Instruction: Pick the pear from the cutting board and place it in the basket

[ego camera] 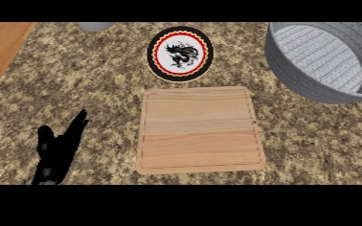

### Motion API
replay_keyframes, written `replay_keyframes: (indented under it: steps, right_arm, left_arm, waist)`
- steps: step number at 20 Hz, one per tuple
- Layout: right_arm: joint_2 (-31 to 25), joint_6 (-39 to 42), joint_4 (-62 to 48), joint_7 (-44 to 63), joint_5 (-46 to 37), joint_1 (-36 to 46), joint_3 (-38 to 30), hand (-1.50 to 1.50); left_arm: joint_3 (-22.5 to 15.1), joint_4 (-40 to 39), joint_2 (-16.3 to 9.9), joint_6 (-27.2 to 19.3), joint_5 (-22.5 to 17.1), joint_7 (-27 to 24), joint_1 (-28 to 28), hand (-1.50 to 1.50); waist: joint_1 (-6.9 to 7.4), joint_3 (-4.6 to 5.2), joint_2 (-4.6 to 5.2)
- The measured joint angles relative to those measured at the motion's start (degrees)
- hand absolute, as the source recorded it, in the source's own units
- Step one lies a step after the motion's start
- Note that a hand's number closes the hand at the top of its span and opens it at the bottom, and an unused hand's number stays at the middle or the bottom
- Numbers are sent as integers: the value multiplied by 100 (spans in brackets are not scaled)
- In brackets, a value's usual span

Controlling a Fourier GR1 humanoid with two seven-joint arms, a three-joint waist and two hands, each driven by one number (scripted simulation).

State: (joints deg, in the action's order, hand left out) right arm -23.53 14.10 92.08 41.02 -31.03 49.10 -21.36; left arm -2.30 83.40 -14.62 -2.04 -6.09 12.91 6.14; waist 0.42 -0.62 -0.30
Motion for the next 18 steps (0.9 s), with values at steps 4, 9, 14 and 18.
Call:
replay_keyframes:
  steps: [4, 9, 14, 18]
  right_arm:
    - [-360, -145, -888, -578, -73, 154, -103, 150]
    - [-559, -458, -1988, -1208, -164, 423, -119, 150]
    - [-681, -807, -3049, -1927, -35, 516, -365, 150]
    - [-614, -1062, -3644, -2391, 271, 423, -700, 150]
  left_arm:
    - [-3, 127, -4, 21, 16, 136, 16, 0]
    - [9, 68, 46, 47, 57, 99, -38, 0]
    - [13, 114, 81, 22, 114, 181, -52, 0]
    - [33, 73, 100, 63, 117, 158, -67, 0]
  waist:
    - [45, 6, 15]
    - [74, 4, 23]
    - [94, 8, 37]
    - [81, 4, 35]
